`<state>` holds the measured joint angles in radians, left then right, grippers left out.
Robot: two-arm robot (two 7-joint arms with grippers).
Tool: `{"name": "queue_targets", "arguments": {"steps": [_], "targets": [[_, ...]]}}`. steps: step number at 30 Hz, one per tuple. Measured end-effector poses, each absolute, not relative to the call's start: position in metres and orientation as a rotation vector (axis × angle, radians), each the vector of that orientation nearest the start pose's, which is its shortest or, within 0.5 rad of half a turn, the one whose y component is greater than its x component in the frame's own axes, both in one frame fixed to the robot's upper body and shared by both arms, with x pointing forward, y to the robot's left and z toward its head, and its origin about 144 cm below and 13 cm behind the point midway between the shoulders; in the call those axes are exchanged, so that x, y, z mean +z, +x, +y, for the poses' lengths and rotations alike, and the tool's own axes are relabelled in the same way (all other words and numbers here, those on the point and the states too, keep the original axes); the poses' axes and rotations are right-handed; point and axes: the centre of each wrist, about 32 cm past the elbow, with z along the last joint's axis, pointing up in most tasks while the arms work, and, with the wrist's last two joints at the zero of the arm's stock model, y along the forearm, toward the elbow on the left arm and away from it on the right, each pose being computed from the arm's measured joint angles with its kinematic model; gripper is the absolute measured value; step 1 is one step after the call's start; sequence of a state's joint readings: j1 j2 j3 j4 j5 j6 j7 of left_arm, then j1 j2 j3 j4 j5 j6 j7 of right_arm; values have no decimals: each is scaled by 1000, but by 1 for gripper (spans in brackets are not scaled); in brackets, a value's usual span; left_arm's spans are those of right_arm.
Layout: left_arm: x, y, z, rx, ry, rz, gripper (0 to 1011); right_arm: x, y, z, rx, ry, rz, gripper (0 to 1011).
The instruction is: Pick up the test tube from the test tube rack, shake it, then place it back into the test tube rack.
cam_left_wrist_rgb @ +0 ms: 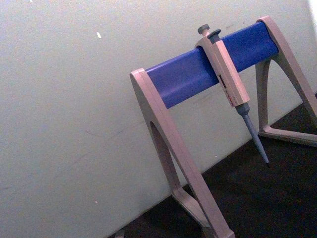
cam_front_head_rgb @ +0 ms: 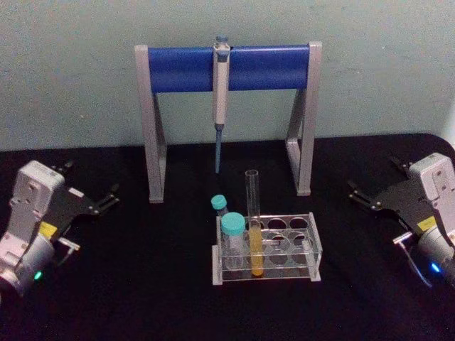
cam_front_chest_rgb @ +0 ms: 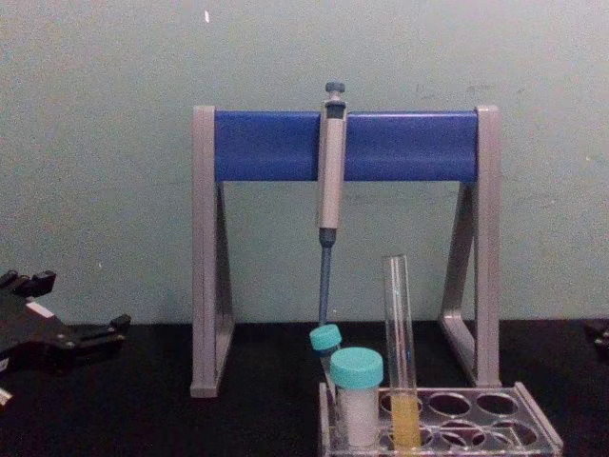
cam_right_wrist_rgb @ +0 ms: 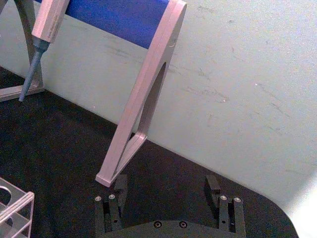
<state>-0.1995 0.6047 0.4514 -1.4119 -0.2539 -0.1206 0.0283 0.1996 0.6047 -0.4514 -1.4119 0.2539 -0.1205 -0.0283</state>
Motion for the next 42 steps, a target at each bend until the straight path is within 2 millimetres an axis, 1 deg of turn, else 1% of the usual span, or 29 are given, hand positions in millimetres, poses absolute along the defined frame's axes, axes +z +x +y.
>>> {"name": "queue_targets", "arguments": {"steps": [42], "targets": [[1140,489,310,1248,304,-285,1001,1140,489,-310,-1248,-305,-285,1000]]}}
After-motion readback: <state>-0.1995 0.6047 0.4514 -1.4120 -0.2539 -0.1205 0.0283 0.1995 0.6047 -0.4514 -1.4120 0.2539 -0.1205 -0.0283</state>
